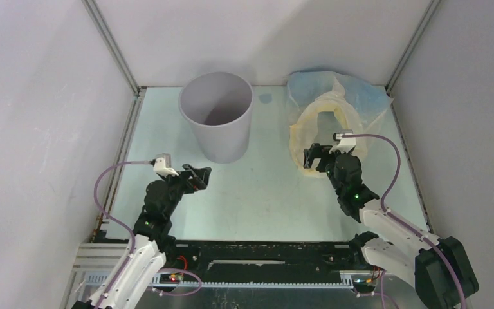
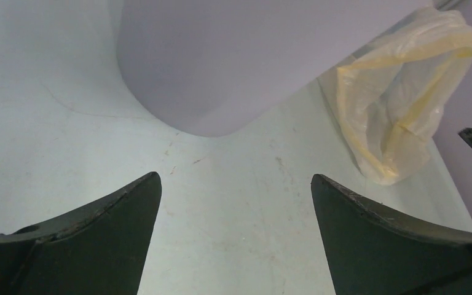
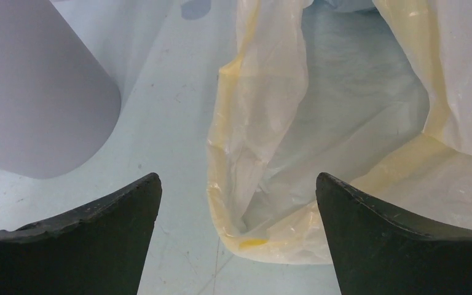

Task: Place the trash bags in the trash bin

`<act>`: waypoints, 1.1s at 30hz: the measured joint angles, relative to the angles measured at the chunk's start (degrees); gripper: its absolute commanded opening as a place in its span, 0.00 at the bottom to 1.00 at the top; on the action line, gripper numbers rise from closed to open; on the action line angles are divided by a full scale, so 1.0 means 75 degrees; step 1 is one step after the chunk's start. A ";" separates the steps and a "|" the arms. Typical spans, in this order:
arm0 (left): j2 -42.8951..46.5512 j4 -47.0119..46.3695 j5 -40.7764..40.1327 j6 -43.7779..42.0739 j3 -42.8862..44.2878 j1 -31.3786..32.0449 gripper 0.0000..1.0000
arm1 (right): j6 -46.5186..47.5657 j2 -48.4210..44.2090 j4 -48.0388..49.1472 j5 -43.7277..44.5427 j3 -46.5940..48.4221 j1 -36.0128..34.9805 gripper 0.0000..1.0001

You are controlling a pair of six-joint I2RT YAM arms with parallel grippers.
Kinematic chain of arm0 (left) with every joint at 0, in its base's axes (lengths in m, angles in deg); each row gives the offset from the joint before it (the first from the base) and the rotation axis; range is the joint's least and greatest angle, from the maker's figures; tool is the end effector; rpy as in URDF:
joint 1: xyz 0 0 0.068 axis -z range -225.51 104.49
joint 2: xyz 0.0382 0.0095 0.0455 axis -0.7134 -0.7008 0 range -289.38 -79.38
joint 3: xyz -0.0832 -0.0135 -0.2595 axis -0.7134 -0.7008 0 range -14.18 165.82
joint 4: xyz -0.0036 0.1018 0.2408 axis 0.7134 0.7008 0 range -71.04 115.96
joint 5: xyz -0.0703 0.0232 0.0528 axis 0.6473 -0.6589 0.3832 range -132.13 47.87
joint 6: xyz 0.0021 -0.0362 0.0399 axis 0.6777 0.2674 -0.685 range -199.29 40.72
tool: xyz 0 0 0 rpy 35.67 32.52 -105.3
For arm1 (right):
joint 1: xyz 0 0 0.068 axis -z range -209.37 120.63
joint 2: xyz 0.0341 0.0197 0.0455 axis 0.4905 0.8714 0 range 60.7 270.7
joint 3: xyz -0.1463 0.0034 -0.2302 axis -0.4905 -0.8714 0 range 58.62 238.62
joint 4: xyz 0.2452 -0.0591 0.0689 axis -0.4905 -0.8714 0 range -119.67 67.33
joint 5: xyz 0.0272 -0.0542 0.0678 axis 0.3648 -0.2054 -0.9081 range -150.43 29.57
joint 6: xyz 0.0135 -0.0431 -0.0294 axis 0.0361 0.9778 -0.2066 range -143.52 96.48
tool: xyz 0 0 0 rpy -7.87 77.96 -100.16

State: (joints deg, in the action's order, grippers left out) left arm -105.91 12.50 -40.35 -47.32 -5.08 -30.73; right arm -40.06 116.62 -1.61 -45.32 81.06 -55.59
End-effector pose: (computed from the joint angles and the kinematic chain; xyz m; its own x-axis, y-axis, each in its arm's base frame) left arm 0.1381 -0.0376 0.1946 -0.3065 -0.4664 -0.8298 0.1441 0.8390 -0.5248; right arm 0.1974 0.0869 0.2238 -0.2413 0.1874 -0.9522 -0.1349 0.9652 0.2242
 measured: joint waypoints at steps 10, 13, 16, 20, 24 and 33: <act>0.0003 -0.0536 0.0813 -0.0076 -0.0061 0.0000 1.00 | -0.0184 0.0149 0.0189 0.0023 0.0000 0.0015 0.98; 0.0003 -0.0577 0.0880 -0.0076 -0.0061 0.0000 1.00 | -0.0312 0.0172 0.0187 0.0146 0.0000 0.0020 0.88; 0.0000 -0.0740 0.1084 -0.0076 -0.0108 0.0000 1.00 | -0.0469 0.0181 0.0189 0.0291 0.0000 0.0073 0.82; -0.0023 -0.0988 0.1425 -0.0076 -0.0242 0.0000 1.00 | -0.0688 0.0318 0.0248 0.0329 0.0000 0.0149 0.79; -0.0058 -0.1134 0.1626 -0.0079 -0.0283 0.0017 1.00 | -0.0833 0.0495 0.0297 0.0233 0.0000 0.0163 0.80; -0.0274 -0.1472 0.1836 -0.0079 -0.0286 0.0175 0.99 | -0.1941 0.1408 0.0423 0.0248 0.0163 0.0391 0.83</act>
State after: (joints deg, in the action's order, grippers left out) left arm -107.96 1.47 -26.58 -47.91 -7.22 -29.41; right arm -54.61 127.18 1.56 -43.46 82.28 -52.66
